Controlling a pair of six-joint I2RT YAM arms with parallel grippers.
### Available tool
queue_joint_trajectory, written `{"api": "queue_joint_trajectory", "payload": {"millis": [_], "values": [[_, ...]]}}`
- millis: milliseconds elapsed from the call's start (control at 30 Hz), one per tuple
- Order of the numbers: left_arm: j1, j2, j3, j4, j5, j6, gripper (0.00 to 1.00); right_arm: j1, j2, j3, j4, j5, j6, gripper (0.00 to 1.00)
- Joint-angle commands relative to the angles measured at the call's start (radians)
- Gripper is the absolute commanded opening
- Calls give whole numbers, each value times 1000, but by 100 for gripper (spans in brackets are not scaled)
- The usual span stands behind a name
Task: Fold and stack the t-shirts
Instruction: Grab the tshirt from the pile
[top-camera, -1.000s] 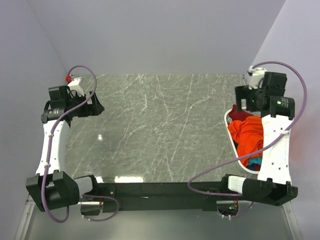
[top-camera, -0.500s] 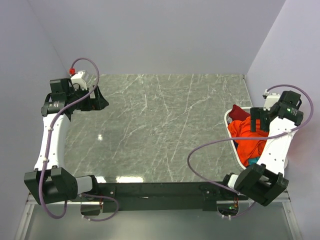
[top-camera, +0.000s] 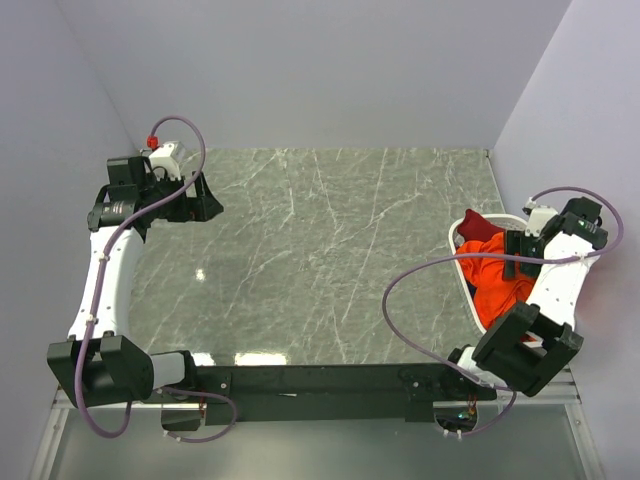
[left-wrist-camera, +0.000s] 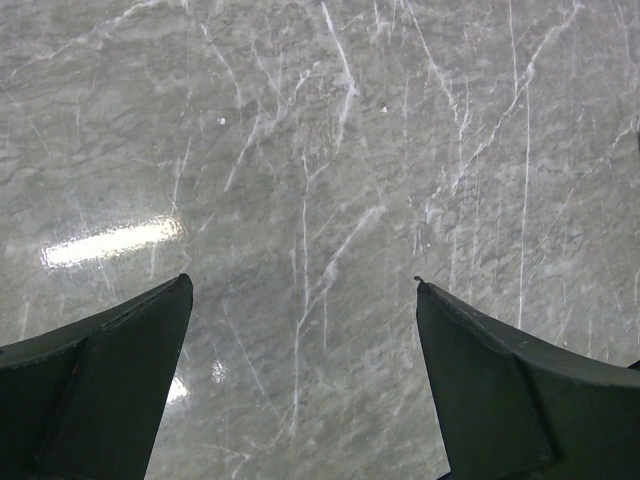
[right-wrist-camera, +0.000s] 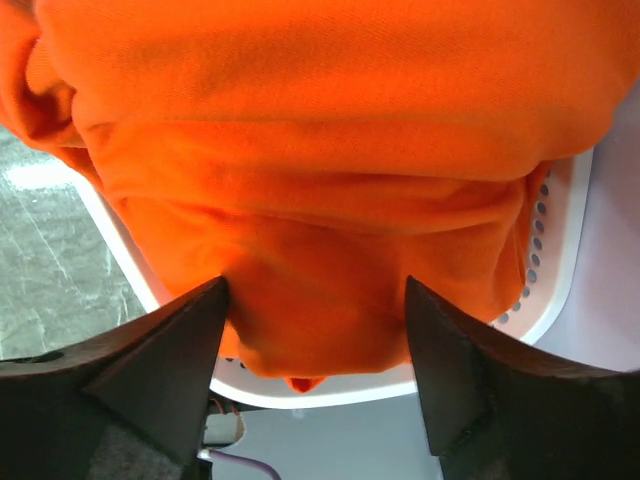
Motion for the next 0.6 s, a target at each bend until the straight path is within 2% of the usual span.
{"api": "queue_joint_trajectory", "payload": {"millis": [0, 33, 67, 100, 133, 233, 267, 333, 467, 567], "values": [[-5, -7, 6, 28, -5, 7, 99, -15, -6, -2, -3, -16, -25, 75], [-3, -6, 4, 34, -5, 2, 99, -19, -7, -4, -5, -16, -25, 71], [-5, -9, 3, 37, -7, 1, 99, -21, -6, -4, -11, -17, -26, 60], [-3, -12, 0, 42, -7, -1, 100, -24, -6, -4, -14, -17, -32, 54], [-5, -14, -2, 51, -7, -4, 99, -29, -6, -4, -17, -17, -34, 45], [-5, -20, -2, 57, -5, -4, 99, -38, -11, 4, -26, -16, -42, 28], [-5, -20, -2, 56, -2, -2, 99, -45, -12, 10, -38, -19, -45, 15], [-5, -20, 6, 56, -5, 1, 99, -53, -17, 31, -55, -26, -55, 2], [-5, -23, 16, 60, -2, -1, 99, -62, -43, 109, -120, -63, -60, 0], [-5, -26, 18, 68, 4, -7, 99, -62, -61, 237, -185, -134, -63, 0]]}}
